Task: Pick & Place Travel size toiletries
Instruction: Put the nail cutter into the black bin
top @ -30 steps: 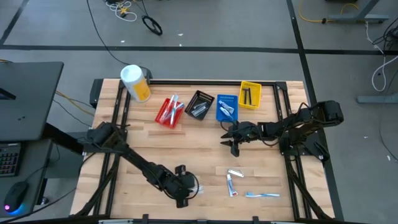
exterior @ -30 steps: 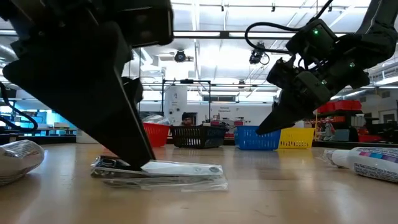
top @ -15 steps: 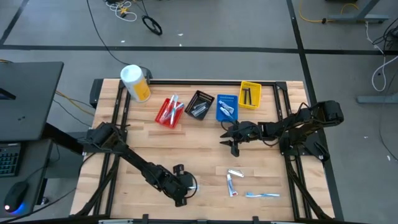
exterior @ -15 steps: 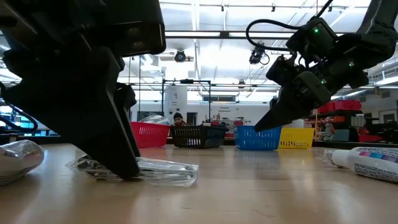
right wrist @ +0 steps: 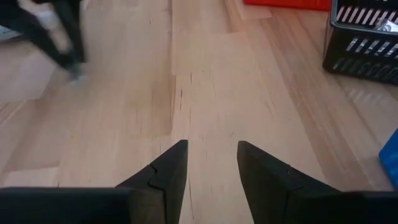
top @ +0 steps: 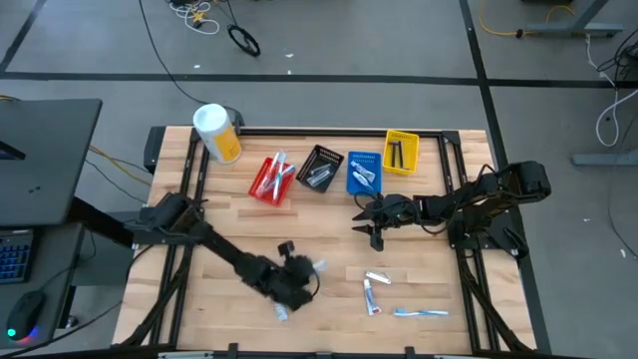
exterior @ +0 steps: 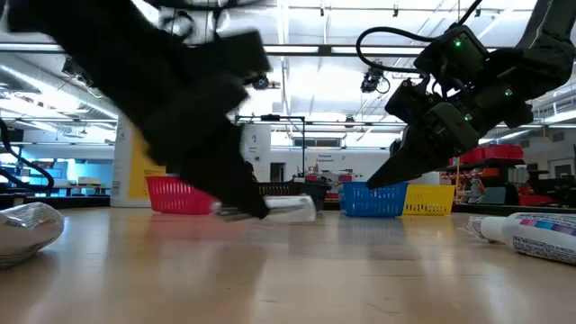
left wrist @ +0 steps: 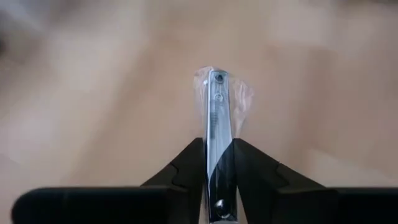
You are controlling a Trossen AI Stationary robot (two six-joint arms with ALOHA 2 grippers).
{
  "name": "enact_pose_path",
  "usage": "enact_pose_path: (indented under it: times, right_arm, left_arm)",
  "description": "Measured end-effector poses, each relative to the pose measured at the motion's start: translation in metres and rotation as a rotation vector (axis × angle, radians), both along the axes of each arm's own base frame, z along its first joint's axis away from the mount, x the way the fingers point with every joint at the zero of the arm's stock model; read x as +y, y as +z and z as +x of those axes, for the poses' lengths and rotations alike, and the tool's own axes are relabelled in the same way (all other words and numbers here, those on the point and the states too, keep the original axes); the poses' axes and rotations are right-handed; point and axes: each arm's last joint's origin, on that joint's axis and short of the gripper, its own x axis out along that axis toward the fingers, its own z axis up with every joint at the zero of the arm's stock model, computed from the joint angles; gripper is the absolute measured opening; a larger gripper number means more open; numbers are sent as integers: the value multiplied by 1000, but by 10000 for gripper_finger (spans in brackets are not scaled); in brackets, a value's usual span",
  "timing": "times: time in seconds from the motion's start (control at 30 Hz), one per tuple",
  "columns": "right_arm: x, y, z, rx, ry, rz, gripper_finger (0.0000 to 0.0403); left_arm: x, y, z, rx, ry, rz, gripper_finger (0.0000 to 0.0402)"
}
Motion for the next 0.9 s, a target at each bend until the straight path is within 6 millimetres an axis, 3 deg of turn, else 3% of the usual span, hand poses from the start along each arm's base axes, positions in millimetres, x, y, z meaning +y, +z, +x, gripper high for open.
enact_pose_path:
  times: [0.2,0.33,0.47,0.57,0.77,0.9]
  right_arm:
    - [0,0,0,-2,6,-9,150]
    - [0,0,0,-3,23,-35,150]
    - [0,1,0,-8,49,-79,150]
    - [-1,1,1,-16,61,-120,150]
    - [-4,6,4,-65,16,-234,150]
    - [-6,12,6,-124,-32,-300,150]
  left_arm:
    - [72,10,27,-10,167,76,72]
    - [110,39,35,-46,159,93,85]
    - [152,77,32,-91,177,106,83]
    - [189,93,29,-123,211,61,77]
    - [253,86,24,-116,218,-74,83]
    - [277,68,23,-66,245,-86,82]
